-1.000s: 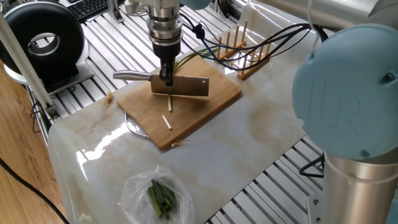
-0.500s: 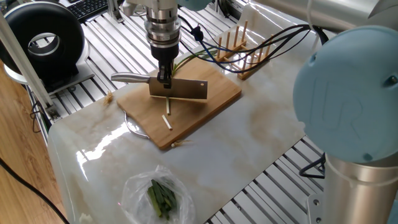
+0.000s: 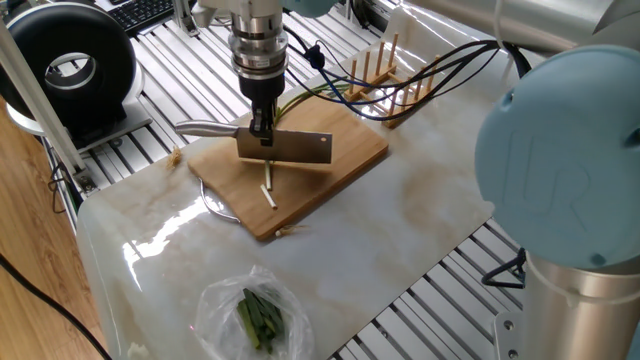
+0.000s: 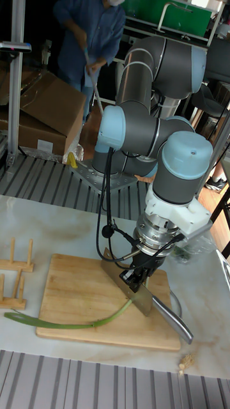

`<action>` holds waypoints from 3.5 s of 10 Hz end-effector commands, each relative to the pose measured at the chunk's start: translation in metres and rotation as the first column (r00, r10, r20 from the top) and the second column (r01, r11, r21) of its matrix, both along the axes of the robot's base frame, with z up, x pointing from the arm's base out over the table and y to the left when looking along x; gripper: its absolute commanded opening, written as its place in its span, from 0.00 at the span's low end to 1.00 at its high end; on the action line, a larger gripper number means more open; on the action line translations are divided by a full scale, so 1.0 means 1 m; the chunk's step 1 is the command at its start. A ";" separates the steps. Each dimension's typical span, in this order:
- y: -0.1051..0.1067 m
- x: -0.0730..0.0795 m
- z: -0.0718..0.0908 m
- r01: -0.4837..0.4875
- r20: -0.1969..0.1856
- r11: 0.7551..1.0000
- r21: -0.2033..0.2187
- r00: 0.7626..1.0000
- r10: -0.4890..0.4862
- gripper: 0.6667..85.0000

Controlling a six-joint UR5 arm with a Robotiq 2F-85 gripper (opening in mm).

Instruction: Chop the green garlic

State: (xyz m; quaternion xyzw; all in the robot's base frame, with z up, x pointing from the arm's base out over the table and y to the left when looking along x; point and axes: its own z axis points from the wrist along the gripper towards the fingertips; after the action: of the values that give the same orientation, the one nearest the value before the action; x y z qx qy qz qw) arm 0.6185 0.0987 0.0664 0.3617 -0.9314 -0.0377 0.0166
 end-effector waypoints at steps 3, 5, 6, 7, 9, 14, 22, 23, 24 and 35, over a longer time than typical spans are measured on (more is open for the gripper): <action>0.002 -0.012 0.005 -0.028 -0.029 1.000 0.001 0.999 0.028 0.01; 0.001 -0.017 0.005 -0.033 -0.038 0.999 0.001 0.999 0.033 0.01; 0.002 -0.018 0.003 -0.033 -0.038 0.999 0.001 0.999 0.033 0.01; 0.004 -0.021 0.002 -0.033 -0.038 0.999 0.004 0.999 0.033 0.01; 0.008 -0.026 0.005 -0.034 -0.044 0.999 0.008 0.998 0.034 0.01; 0.014 -0.033 0.008 -0.026 -0.043 1.000 0.011 0.999 0.026 0.01; 0.026 -0.035 0.000 -0.013 -0.025 1.000 0.007 1.000 0.013 0.01; 0.026 -0.035 0.000 -0.013 -0.022 1.000 0.007 1.000 0.013 0.01; 0.026 -0.035 0.000 -0.014 -0.022 1.000 0.008 1.000 0.014 0.01; 0.029 -0.035 -0.001 -0.018 -0.005 1.000 -0.001 1.000 0.018 0.01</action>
State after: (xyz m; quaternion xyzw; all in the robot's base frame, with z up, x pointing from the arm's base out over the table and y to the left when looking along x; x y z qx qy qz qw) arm 0.5816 0.1256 0.0643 0.3703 -0.9278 -0.0368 0.0252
